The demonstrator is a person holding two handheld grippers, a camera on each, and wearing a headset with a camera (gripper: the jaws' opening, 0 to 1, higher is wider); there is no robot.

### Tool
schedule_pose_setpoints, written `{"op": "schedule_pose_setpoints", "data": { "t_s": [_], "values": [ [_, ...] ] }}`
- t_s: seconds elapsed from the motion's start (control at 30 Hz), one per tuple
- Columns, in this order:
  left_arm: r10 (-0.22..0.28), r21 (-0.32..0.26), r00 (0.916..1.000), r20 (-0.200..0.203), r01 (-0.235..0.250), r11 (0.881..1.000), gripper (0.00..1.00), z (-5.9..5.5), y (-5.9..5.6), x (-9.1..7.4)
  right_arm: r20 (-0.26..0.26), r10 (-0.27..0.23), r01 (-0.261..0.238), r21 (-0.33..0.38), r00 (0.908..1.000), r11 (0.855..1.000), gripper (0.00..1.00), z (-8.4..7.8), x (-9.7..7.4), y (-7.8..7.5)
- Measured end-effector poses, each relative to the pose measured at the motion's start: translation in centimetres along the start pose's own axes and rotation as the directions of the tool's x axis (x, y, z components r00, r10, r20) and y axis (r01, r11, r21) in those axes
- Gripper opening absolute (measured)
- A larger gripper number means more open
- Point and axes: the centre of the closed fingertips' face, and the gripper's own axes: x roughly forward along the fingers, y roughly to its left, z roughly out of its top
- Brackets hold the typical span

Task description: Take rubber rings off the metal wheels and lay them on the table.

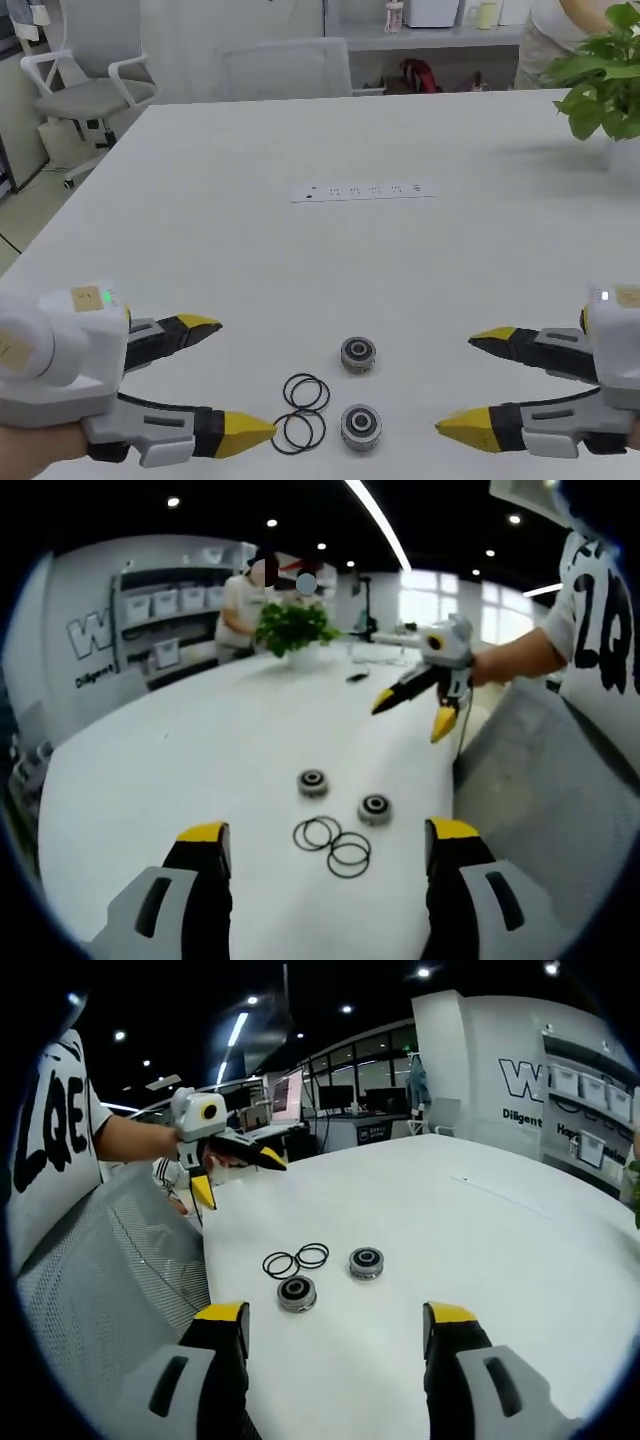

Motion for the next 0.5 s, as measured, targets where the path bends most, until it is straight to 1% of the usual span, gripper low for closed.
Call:
{"op": "schedule_pose_setpoints", "data": {
  "t_s": [0.17,0.2,0.37,0.5],
  "values": [
    [0.002,0.008,1.0000,-0.005,-0.002,1.000,0.81,-0.2,-0.2,-0.1,0.003,-0.016,0.016,-0.011,0.9999,1.000,0.70,-0.4,-0.7,0.0],
    [0.003,0.006,1.0000,-0.005,-0.003,1.000,0.81,-0.2,-0.2,-0.1,0.005,-0.020,0.020,-0.011,0.9998,1.000,0.70,-0.5,-0.9,-0.2],
    [0.014,0.002,0.9999,-0.002,-0.014,1.000,0.81,-0.5,0.1,-0.2,-0.003,-0.030,0.030,-0.025,0.9995,0.999,0.72,-1.2,-1.3,-0.4],
    [0.021,-0.003,0.9998,0.001,-0.021,1.000,0.81,-0.8,0.2,-0.4,-0.002,-0.035,0.035,-0.020,0.9994,0.999,0.73,-1.4,-1.4,-0.1]
  ]
}}
